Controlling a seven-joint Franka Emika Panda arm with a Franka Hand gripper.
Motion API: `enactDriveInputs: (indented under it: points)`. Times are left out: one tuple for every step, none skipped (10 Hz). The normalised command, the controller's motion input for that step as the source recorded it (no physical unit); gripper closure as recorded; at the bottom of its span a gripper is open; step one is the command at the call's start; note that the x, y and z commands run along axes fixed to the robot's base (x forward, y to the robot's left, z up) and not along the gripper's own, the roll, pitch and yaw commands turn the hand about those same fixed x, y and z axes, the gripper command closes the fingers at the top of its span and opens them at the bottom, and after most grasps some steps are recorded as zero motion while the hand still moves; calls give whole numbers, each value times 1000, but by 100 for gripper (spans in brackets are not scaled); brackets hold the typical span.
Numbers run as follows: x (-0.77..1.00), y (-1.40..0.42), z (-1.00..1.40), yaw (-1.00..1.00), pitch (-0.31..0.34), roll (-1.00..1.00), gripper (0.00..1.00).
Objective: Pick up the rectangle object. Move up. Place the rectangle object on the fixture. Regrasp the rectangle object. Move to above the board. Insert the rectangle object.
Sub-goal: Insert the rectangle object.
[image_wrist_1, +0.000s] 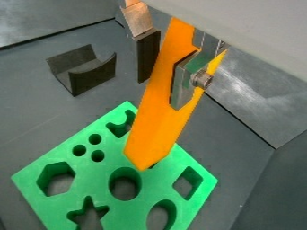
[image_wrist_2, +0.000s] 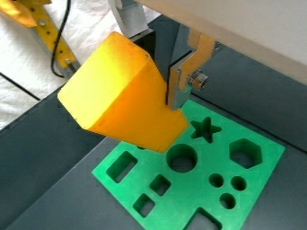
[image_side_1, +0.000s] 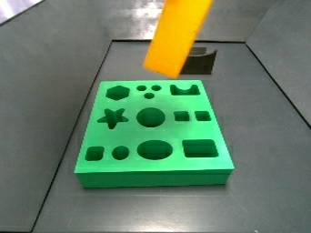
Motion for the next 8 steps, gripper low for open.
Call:
enactDriveInputs:
  points:
    - [0, 0, -49, -346, -473, -456, 100]
    - [0, 0, -91, -371, -434, -500, 100]
    - [9, 0, -103, -374, -429, -500, 100]
    - [17, 0, -109, -374, -421, -500, 100]
    - [11, 0, -77, -377, -439, -490, 100]
    - [-223, -337, -189, -200, -346, 43, 100]
    - [-351, -309, -257, 269, -231, 200, 100]
    - [-209, -126, -389, 720, -261, 316, 100]
